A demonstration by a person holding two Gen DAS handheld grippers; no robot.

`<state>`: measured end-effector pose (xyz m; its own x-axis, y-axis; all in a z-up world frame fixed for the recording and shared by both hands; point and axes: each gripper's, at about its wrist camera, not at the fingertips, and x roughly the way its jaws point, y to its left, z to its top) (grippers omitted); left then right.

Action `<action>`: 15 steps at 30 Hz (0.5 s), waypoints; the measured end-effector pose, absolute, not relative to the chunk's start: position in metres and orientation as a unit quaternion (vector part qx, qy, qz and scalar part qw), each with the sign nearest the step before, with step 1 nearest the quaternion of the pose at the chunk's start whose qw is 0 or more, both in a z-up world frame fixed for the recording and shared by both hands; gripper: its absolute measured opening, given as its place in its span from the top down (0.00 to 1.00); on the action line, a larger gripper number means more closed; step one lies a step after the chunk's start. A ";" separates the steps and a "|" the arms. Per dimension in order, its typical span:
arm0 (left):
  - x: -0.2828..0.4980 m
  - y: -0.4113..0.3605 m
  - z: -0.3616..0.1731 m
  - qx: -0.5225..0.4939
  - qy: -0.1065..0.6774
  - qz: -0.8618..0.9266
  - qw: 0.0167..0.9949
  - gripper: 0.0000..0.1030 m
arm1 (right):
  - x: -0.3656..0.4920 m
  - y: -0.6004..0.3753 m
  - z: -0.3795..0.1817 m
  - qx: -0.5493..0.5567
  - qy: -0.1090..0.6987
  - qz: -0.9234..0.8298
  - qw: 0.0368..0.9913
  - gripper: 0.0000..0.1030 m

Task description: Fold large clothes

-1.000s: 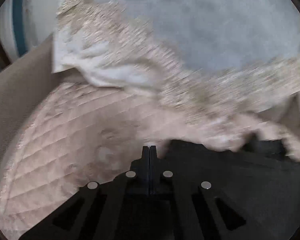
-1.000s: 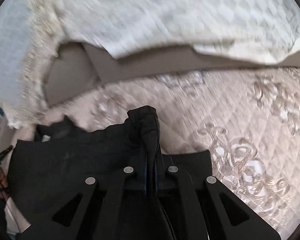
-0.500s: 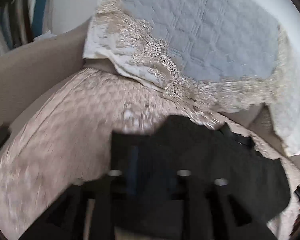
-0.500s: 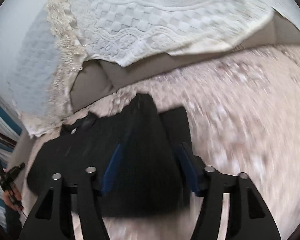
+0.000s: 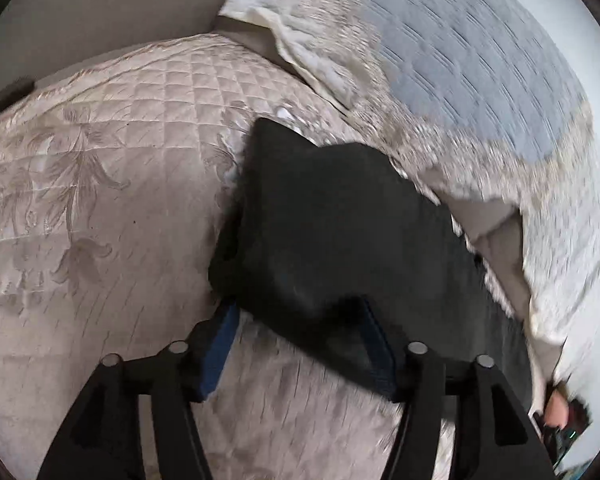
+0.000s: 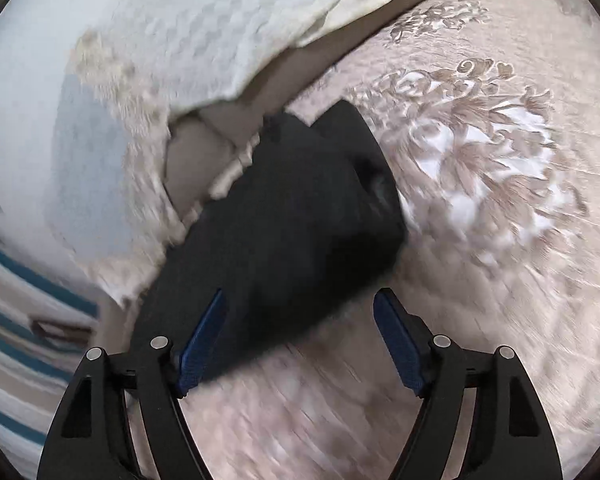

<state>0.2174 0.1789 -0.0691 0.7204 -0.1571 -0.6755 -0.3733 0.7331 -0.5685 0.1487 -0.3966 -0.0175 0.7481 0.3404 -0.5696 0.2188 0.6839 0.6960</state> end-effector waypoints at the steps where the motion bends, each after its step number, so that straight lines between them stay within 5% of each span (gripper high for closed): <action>1: 0.220 0.180 -0.070 -0.369 0.367 0.063 0.851 0.34 | 0.153 -0.400 -0.019 0.416 0.348 0.027 0.840 0.26; 8: 0.233 0.173 -0.081 -0.352 0.353 0.077 0.863 0.37 | 0.175 -0.400 -0.036 0.422 0.372 -0.015 0.827 0.30; 10: 0.234 0.174 -0.080 -0.343 0.356 0.087 0.865 0.56 | 0.181 -0.402 -0.037 0.421 0.380 -0.027 0.823 0.66; 12: 0.237 0.177 -0.079 -0.343 0.363 0.084 0.862 0.69 | 0.179 -0.409 -0.042 0.434 0.377 -0.023 0.818 0.79; 15: 0.233 0.174 -0.065 -0.324 0.360 0.079 0.871 0.79 | 0.168 -0.403 -0.029 0.422 0.363 -0.010 0.830 0.85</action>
